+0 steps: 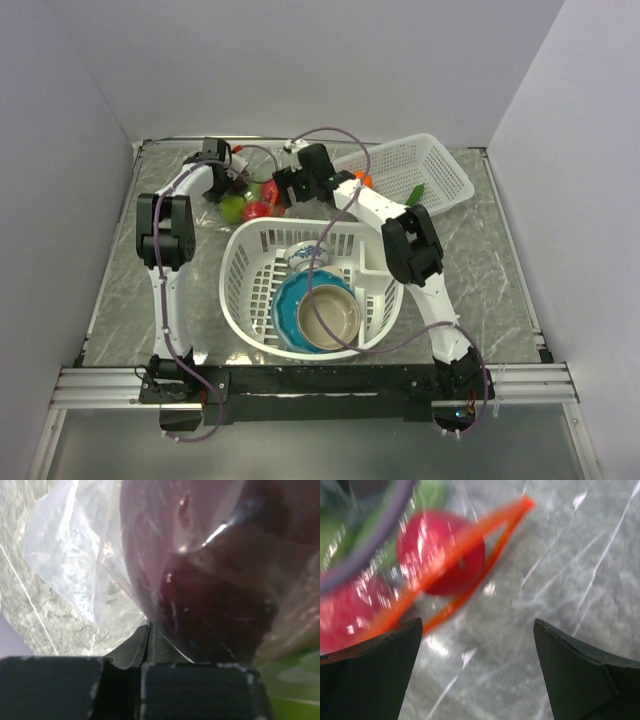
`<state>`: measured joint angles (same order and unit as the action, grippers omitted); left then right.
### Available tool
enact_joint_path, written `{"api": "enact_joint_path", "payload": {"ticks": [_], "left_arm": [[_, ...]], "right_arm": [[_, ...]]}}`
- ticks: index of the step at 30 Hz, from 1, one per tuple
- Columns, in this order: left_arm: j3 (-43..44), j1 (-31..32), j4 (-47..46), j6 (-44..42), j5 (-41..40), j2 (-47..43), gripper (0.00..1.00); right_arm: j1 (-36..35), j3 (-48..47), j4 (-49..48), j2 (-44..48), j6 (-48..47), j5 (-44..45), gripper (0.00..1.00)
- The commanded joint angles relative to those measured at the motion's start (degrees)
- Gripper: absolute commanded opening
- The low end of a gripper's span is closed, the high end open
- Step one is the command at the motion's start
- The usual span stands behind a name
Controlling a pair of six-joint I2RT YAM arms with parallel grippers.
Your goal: Open the zip-top bag and remove the fake food
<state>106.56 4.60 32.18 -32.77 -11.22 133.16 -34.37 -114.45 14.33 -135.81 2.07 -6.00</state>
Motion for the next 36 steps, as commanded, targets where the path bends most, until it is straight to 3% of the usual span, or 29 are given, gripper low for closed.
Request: {"api": "enact_joint_path", "payload": {"ticks": [1, 8, 14, 17, 20, 36], "left_arm": [[1.28, 2.52, 2.36, 1.22, 6.12, 3.15, 0.01], [-0.48, 3.31, 1.30, -0.27, 7.98, 2.62, 0.01], [-1.09, 3.13, 0.78, -1.85, 6.39, 4.38, 0.01], [-0.75, 3.22, 0.42, -2.21, 6.30, 5.00, 0.01], [2.06, 4.10, 2.88, -1.94, 9.37, 5.09, 0.01], [-0.57, 7.53, 12.01, -9.14, 23.26, 1.49, 0.01]], "right_arm": [[-0.52, -10.34, 8.51, -4.63, -0.13, 0.99, 1.00], [-0.96, -17.28, 15.45, -8.59, -1.10, 1.16, 1.00], [-0.96, -5.18, 10.55, -2.54, -0.22, 1.69, 1.00], [-1.14, -7.35, 11.42, -3.58, -0.05, 1.43, 1.00], [-2.36, -11.31, 11.95, -5.25, -0.57, 1.25, 1.00], [-3.77, -14.83, 8.35, -6.66, -0.84, 1.69, 1.00]]}}
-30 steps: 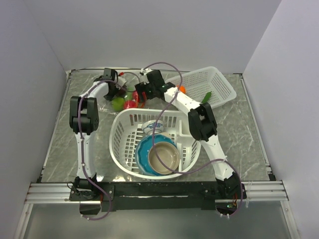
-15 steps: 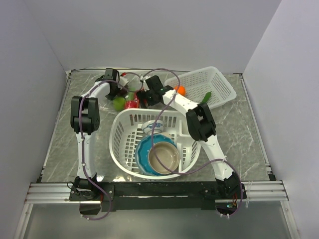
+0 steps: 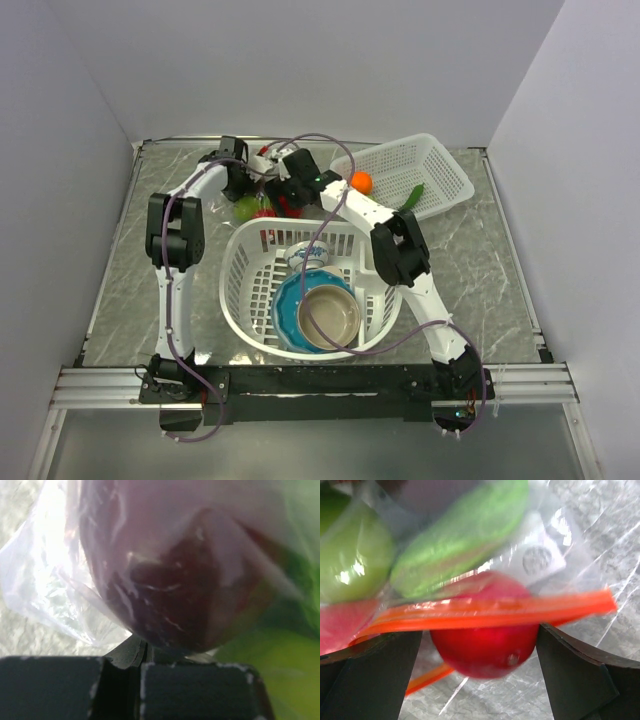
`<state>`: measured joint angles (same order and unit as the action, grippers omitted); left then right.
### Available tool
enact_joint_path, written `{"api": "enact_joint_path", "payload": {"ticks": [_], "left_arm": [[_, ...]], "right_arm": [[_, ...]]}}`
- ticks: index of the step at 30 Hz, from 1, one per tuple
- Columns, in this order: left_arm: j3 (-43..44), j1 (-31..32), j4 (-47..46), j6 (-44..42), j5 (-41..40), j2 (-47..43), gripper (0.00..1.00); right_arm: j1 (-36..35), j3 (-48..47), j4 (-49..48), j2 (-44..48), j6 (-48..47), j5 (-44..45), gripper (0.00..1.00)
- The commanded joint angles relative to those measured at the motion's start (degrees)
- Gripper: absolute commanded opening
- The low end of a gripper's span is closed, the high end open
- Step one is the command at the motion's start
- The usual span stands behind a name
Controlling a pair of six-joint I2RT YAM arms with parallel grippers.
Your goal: Open the zip-top bag and remove the fake food
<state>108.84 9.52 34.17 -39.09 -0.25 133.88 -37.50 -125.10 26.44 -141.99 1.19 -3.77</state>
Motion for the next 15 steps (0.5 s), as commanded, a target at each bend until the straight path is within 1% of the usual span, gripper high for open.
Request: {"api": "enact_joint_path", "payload": {"ticks": [1, 4, 7, 9, 12, 15], "left_arm": [[-2.75, 2.52, 10.56, -3.53, 12.73, 0.85, 0.01], [-2.31, 2.52, 11.97, -4.15, 14.14, 0.94, 0.01], [-2.23, 2.52, 11.70, -3.63, 13.88, 0.59, 0.01], [-2.22, 2.52, 11.44, -3.54, 13.26, 0.41, 0.01], [-3.01, 2.35, 10.65, -3.53, 11.42, 0.24, 0.01], [-2.93, 2.08, 10.21, -3.19, 9.92, 0.50, 0.01]], "right_arm": [[-0.65, -4.28, -3.93, -0.48, 0.13, -0.45, 1.00], [-0.56, -4.36, -4.64, -0.48, 0.57, -1.41, 1.00], [-0.65, -7.17, -1.75, -2.23, 1.09, -1.68, 0.99], [-0.65, -7.61, 0.80, -2.67, 1.01, -1.24, 0.96], [-0.38, -2.88, 0.02, -0.40, 1.88, -1.50, 0.95], [-0.47, -2.08, 1.42, -0.47, 2.67, -1.50, 0.90]]}}
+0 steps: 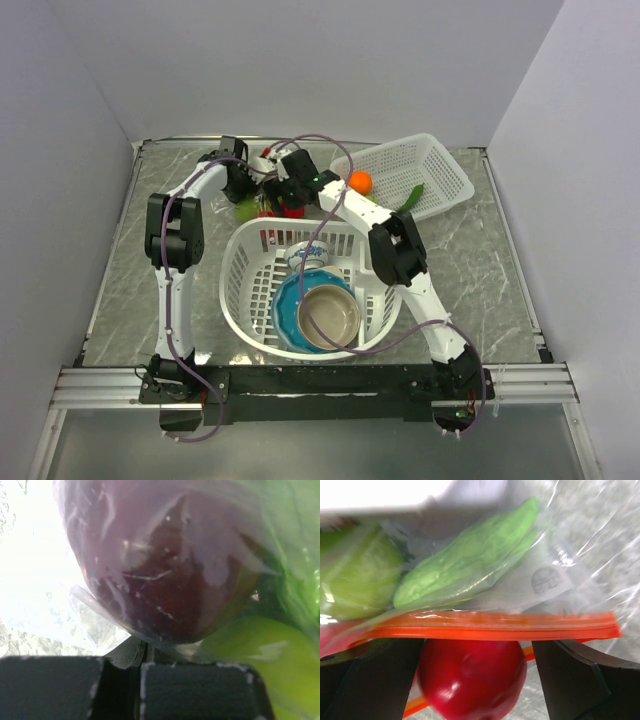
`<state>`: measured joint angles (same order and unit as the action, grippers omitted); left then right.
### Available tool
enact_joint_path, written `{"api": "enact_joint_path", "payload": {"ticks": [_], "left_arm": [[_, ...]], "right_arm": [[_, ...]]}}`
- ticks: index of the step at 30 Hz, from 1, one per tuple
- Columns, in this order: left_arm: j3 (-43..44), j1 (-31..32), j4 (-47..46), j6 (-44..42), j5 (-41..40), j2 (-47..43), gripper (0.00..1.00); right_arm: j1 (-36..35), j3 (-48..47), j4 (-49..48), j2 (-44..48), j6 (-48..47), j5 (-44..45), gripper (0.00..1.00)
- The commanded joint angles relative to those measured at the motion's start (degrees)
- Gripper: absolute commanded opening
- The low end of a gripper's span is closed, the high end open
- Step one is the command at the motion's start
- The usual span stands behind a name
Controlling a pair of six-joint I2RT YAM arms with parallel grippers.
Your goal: Open the zip-top bag and remove the fake food
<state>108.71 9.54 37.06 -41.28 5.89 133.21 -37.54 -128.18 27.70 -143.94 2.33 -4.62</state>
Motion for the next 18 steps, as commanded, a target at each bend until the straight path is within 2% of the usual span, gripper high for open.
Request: {"api": "enact_joint_path", "payload": {"ticks": [1, 4, 7, 8, 10, 11, 13, 18], "left_arm": [[-2.80, 1.80, 7.24, -0.65, 3.52, 1.26, 0.01], [-2.97, 1.27, 6.80, -0.38, 2.64, 1.09, 0.01], [-3.24, 0.66, 6.01, 0.14, 1.58, 0.91, 0.01], [-3.32, 0.48, 5.83, 0.41, 0.62, 0.91, 0.01], [-3.15, -0.04, 5.31, 1.28, -0.44, 1.18, 0.01], [-2.80, -0.40, 5.04, 1.63, -0.96, 1.26, 0.01], [-2.36, -1.62, 4.34, 3.21, -1.85, 1.35, 0.01], [4.13, -6.97, 4.77, 9.27, -2.64, 3.02, 0.01]], "right_arm": [[-0.26, 0.31, 1.03, 0.95, 1.63, -0.56, 0.88], [-0.34, -1.55, 4.02, -0.47, 1.89, -0.91, 0.81], [-0.25, 1.34, 2.62, 1.02, 2.15, -1.09, 0.69], [-0.17, 2.57, 1.75, 2.25, 2.07, -1.09, 0.55], [0.36, 3.20, 1.56, 3.40, 2.24, -0.48, 0.43], [0.54, 3.72, 1.65, 4.71, 2.07, -0.47, 0.31], [1.15, 4.69, 1.74, 6.29, 1.80, 0.66, 0.26], [4.04, 12.06, -2.64, 17.44, 1.98, 0.06, 0.27]]}}
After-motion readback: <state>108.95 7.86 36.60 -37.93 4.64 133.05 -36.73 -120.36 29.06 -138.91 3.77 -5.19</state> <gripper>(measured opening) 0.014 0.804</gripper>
